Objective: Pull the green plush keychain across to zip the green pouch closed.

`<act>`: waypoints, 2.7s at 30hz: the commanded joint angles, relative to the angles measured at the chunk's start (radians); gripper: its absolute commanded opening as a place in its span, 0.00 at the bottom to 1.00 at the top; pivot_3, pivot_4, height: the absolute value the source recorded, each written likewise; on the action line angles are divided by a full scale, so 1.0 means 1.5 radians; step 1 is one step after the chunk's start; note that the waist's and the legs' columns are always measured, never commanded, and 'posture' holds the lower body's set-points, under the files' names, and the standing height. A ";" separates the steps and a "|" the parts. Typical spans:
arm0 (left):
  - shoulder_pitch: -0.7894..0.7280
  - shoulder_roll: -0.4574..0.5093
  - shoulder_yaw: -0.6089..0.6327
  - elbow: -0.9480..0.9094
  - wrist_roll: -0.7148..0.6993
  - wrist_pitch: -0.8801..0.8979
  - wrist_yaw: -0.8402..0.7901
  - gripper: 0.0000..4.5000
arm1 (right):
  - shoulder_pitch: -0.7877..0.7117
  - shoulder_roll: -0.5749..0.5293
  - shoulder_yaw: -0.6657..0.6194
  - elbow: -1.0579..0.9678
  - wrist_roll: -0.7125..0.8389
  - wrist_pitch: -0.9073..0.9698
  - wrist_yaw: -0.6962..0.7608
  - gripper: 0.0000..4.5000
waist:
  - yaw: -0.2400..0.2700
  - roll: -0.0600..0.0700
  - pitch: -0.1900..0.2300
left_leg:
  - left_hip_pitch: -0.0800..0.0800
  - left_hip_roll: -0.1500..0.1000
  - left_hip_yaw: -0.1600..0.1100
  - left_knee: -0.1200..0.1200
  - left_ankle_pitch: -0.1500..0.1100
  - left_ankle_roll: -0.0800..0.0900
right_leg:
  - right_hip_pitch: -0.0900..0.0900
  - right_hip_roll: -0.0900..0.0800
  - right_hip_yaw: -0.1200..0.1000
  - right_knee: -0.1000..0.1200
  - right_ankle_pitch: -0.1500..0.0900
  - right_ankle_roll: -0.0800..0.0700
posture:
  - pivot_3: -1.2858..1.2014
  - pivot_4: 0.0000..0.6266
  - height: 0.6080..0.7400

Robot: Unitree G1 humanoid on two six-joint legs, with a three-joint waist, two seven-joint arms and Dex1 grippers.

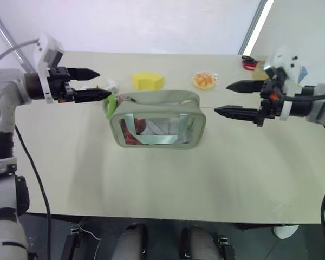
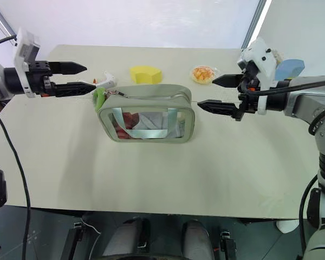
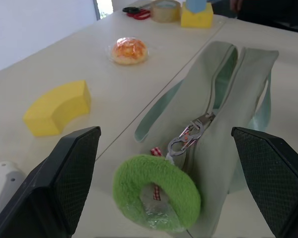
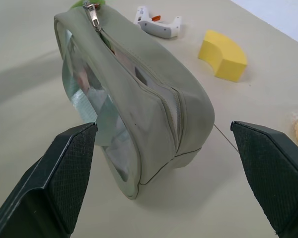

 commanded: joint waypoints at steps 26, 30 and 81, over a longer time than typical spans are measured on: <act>0.038 0.054 0.008 -0.164 -0.073 0.071 -0.018 1.00 | -0.157 0.191 0.247 0.004 -0.107 -0.127 0.010 0.99 | -0.003 0.000 0.000 | 0.000 0.001 0.002 0.000 0.000 0.000 | -0.002 0.001 0.003 0.001 0.000 0.000 | 0.52 0.24 1.00; 0.054 0.056 0.017 -0.172 -0.078 0.072 -0.002 1.00 | -0.148 0.200 0.300 0.057 -0.183 -0.204 0.030 0.99 | 0.001 -0.001 0.001 | 0.000 0.001 0.002 0.000 0.000 0.001 | -0.002 0.001 0.004 0.001 0.000 0.000 | 0.52 0.24 1.00; 0.070 0.065 0.020 -0.100 -0.071 0.020 0.042 1.00 | -0.169 0.227 0.245 0.151 -0.399 -0.394 0.112 0.56 | -0.002 -0.001 0.001 | 0.000 0.001 0.003 0.001 0.000 0.001 | -0.004 0.002 0.007 0.002 0.000 0.000 | 0.52 0.24 1.00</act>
